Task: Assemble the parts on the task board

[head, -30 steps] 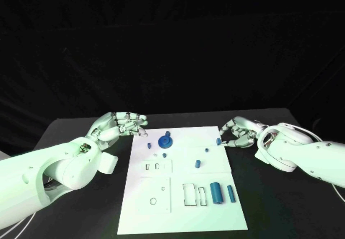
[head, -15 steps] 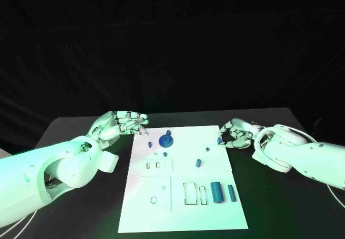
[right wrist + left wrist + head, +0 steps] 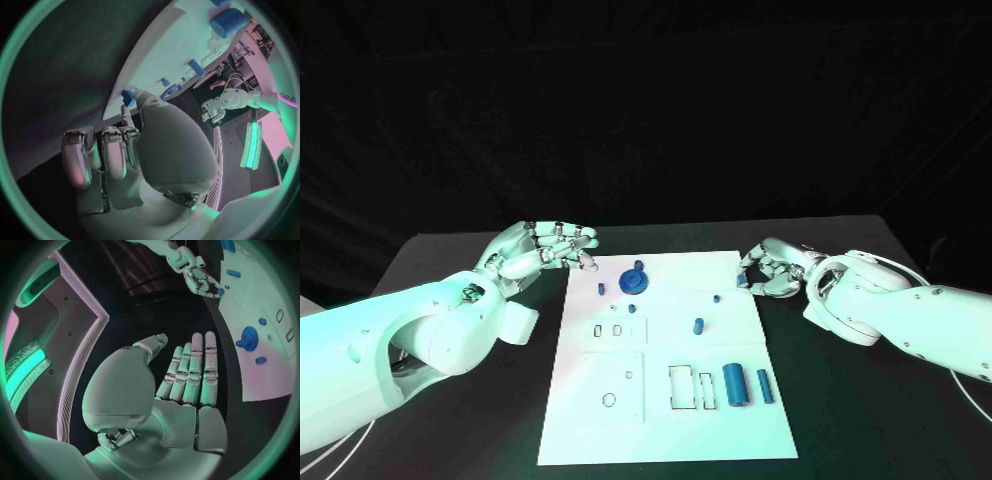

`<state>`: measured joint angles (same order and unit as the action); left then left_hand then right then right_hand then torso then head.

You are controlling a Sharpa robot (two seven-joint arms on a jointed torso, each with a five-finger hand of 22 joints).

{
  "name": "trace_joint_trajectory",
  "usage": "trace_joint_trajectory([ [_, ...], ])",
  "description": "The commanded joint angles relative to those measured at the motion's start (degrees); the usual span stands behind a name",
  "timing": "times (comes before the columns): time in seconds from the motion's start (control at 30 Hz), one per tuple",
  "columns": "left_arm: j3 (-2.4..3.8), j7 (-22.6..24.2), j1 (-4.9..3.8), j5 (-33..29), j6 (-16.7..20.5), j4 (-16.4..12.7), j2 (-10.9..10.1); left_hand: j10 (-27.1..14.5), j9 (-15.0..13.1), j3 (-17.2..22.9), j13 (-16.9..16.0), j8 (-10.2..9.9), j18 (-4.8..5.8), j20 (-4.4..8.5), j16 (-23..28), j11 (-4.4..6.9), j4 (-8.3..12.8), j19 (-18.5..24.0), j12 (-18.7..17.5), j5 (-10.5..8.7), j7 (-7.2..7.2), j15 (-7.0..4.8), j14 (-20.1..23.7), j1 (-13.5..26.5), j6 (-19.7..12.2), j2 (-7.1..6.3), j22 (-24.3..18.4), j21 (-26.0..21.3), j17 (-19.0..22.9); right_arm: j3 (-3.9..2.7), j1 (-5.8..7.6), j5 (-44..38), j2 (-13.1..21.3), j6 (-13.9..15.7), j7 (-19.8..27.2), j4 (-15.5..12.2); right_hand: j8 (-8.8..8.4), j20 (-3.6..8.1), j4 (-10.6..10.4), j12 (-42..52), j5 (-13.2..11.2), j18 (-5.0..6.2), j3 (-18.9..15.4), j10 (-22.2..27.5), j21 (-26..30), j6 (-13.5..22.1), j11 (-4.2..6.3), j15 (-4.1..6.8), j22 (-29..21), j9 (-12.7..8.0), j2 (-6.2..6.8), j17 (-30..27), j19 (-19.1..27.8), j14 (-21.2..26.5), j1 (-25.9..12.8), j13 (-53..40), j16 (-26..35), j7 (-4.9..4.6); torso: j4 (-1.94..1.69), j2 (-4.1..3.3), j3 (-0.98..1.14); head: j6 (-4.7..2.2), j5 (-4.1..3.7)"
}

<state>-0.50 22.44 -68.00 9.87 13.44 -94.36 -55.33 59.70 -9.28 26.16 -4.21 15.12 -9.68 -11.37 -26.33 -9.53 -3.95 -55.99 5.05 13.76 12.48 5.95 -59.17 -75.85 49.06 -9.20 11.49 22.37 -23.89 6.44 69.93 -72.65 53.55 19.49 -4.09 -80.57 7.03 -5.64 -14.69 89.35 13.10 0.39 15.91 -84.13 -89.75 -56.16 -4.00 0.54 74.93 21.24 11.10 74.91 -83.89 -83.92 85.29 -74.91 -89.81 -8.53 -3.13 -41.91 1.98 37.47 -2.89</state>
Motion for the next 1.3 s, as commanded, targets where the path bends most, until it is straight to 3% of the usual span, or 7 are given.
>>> trace_joint_trajectory([
  [0.03, 0.04, 0.29, -0.05, 0.14, -0.93, -0.11, 0.03, 0.47, -0.09, 0.34, 0.02, 0.03, -0.44, -0.05, -0.18, 0.02, -0.12, 0.38, -0.38, -0.23, 0.5, 0.0, 0.56, -0.76, 0.01, -0.03, 0.05, 0.21, -0.05, 0.05, -0.13, -0.77, -0.16, -0.23, -0.37, 0.17, 0.41, 0.34, -0.02, 0.26, 0.18, -0.39, 0.44, -5.58, -0.25, -0.46, 0.11, 0.39, 15.07, 0.09, -0.31, 15.09, -6.11, -6.08, 0.52, -14.8, -0.19, 0.07, -0.01, -0.01, 0.0, 0.1, 0.0],
  [0.47, 0.04, 0.21, -0.05, 0.15, -0.95, -0.13, -0.04, 0.48, -0.09, 0.41, 0.02, 0.03, -0.45, -0.05, -0.21, 0.02, -0.08, 0.47, -0.41, -0.21, 0.5, 0.0, 0.62, -0.87, 0.02, 0.03, 0.11, 0.29, -0.09, 0.05, -0.15, -0.9, -0.67, 0.43, -0.58, 0.53, 0.54, 0.51, -0.11, 0.44, 0.18, -0.39, 1.08, -5.72, -0.25, -0.9, 0.25, 0.56, 15.07, 0.12, -0.58, 15.09, -6.11, -6.08, 0.49, -14.94, -0.19, 0.22, -0.01, -0.02, 0.02, 0.08, 0.01],
  [0.73, 0.04, 0.16, -0.05, 0.15, -0.99, -0.14, -0.07, 0.48, -0.09, 0.41, 0.02, 0.03, -0.45, -0.05, -0.21, 0.02, -0.08, 0.47, -0.41, -0.21, 0.5, 0.0, 0.62, -0.87, 0.02, 0.03, 0.11, 0.29, -0.09, 0.05, -0.15, -1.09, -0.91, 2.18, -0.52, 0.58, 2.14, 1.33, 0.14, 0.65, 0.41, -0.39, 3.15, -5.87, -0.25, -3.7, 1.26, 1.48, 15.07, 0.77, -1.14, 15.09, -6.11, -6.08, 0.17, -15.09, -0.19, 1.4, -0.01, 0.01, -0.02, 0.11, 0.01],
  [0.9, 0.04, 0.16, -0.06, 0.15, -1.0, -0.15, -0.08, 0.48, -0.09, 0.41, 0.02, 0.03, -0.45, -0.05, -0.21, 0.02, -0.08, 0.47, -0.41, -0.21, 0.5, 0.0, 0.62, -0.87, 0.02, 0.03, 0.11, 0.29, -0.09, 0.05, -0.15, -1.42, -1.12, 4.75, -0.75, 0.38, 2.89, 1.71, -0.02, 0.65, 0.22, -0.39, 3.6, -5.87, -0.25, -4.59, 1.73, 1.86, 15.07, 1.14, -1.21, 15.09, -6.11, -6.08, -0.71, -15.09, -0.19, 1.92, 0.0, 0.05, -0.01, 0.12, 0.02],
  [1.07, 0.04, 0.15, -0.06, 0.15, -1.01, -0.09, -0.07, 0.48, -0.09, 0.41, 0.02, 0.03, -0.45, -0.05, -0.21, 0.02, -0.08, 0.47, -0.41, -0.21, 0.5, 0.0, 0.62, -0.87, 0.02, 0.03, 0.11, 0.29, -0.09, 0.03, -0.07, -1.59, -1.27, 7.69, -1.87, -0.76, 3.27, 1.88, -0.54, 0.65, 0.09, -0.39, 3.67, -5.87, -0.25, -4.83, 2.01, 1.95, 15.07, 1.33, -1.15, 15.09, -6.11, -6.08, -1.86, -15.09, -0.19, 2.16, 0.06, 0.12, -0.04, 0.09, 0.09],
  [1.3, 0.04, 0.11, -0.06, 0.15, -0.99, 0.17, 0.04, 0.5, -0.11, 0.45, 0.02, 0.03, -0.45, -0.06, -0.25, 0.0, -0.11, 0.58, -0.44, -0.21, 0.52, 0.01, 0.69, -0.9, 0.03, 0.1, 0.19, 0.41, -0.16, -0.01, 1.28, -0.27, -1.62, 8.3, -3.78, -4.71, 3.63, 1.87, -1.0, 0.65, 0.19, -0.39, 3.71, -5.87, -0.25, -5.06, 2.22, 1.85, 15.07, 1.52, -1.15, 15.09, -6.11, -6.08, -2.8, -15.09, -0.19, 2.34, 0.04, 0.14, -0.06, 0.11, 0.2],
])
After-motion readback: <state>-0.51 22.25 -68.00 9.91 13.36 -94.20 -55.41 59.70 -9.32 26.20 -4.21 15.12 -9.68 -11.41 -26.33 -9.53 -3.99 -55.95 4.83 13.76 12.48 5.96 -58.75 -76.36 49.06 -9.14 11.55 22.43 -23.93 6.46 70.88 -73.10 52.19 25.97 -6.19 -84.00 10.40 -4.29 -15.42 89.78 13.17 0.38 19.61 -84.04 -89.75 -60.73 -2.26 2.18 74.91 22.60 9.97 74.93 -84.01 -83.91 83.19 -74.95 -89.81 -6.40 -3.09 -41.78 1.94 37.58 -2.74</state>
